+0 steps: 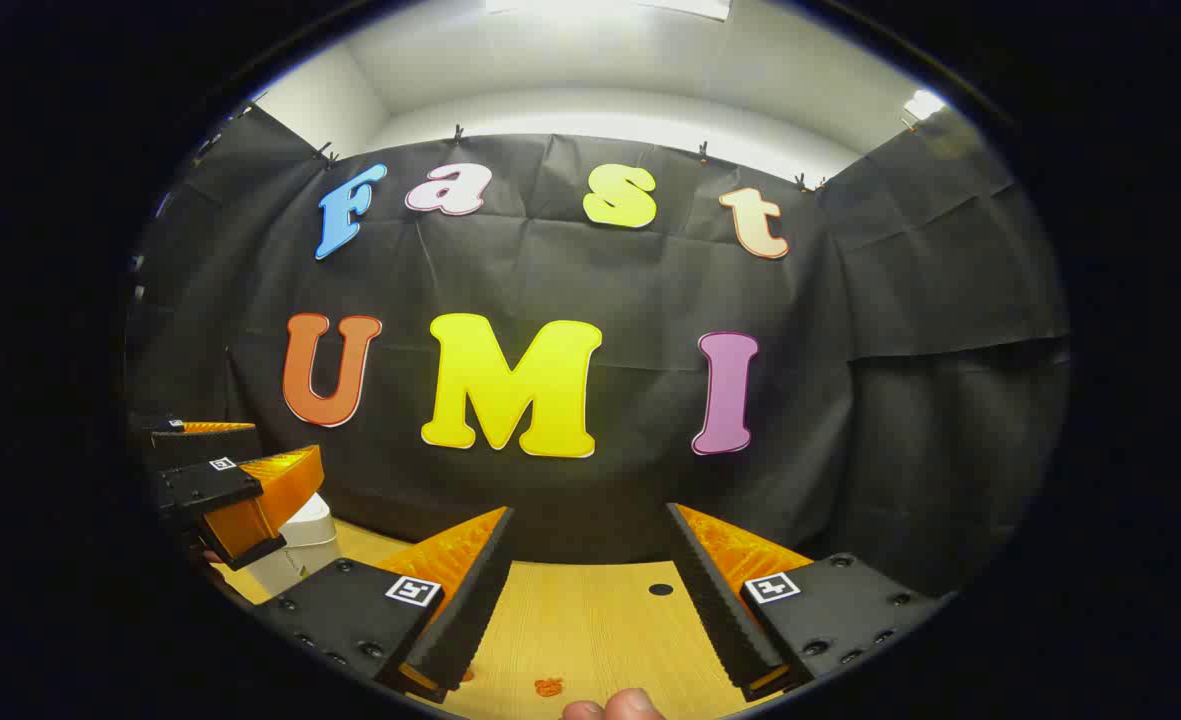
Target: Press the lid of the desktop garbage bin to open it, pick up the crumpled paper on the desktop and throw it into the bin, then pick up the pop can on the desktop and drop it into the bin, and finally close the garbage bin lid.
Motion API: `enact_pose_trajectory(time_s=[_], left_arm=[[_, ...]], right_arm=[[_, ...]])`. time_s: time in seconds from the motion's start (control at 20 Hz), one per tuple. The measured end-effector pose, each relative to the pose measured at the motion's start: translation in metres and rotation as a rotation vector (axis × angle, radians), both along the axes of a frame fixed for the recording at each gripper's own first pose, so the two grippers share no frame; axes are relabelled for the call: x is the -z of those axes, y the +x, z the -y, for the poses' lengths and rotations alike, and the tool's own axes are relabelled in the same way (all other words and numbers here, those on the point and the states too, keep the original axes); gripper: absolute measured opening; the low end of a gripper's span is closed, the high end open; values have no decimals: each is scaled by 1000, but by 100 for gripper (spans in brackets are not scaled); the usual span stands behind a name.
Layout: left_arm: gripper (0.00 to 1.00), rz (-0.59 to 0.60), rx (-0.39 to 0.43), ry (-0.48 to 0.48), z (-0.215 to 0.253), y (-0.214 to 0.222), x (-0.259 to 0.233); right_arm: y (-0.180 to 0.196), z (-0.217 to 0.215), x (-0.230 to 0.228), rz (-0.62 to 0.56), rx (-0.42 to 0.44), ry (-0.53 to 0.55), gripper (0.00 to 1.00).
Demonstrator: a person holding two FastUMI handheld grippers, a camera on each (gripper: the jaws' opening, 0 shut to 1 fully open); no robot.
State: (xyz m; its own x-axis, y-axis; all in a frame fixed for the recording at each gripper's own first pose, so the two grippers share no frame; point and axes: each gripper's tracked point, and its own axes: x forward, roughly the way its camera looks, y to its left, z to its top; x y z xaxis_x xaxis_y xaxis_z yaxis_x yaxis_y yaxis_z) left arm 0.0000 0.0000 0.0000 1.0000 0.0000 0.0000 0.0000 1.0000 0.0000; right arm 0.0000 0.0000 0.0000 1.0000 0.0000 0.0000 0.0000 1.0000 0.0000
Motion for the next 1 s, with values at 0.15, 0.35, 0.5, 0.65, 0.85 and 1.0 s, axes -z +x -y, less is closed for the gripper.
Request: enact_pose_trajectory(time_s=[0.15,0.35,0.5,0.65,0.85,1.0], left_arm=[[98,6,-7,5,-2,2,0],[98,5,-28,19,-7,4,0],[98,-6,-40,14,-11,6,4],[98,-8,-52,16,-14,5,6],[98,-14,-76,18,-17,7,7],[98,-14,-87,20,-19,9,7]], right_arm=[[3,-2,-1,5,-11,2,94],[8,-1,-1,7,-12,-2,94],[8,-3,1,3,-17,-8,94],[10,-1,2,1,-13,-1,94],[14,0,-4,12,-16,-3,94],[15,1,-3,12,-19,-12,94]])
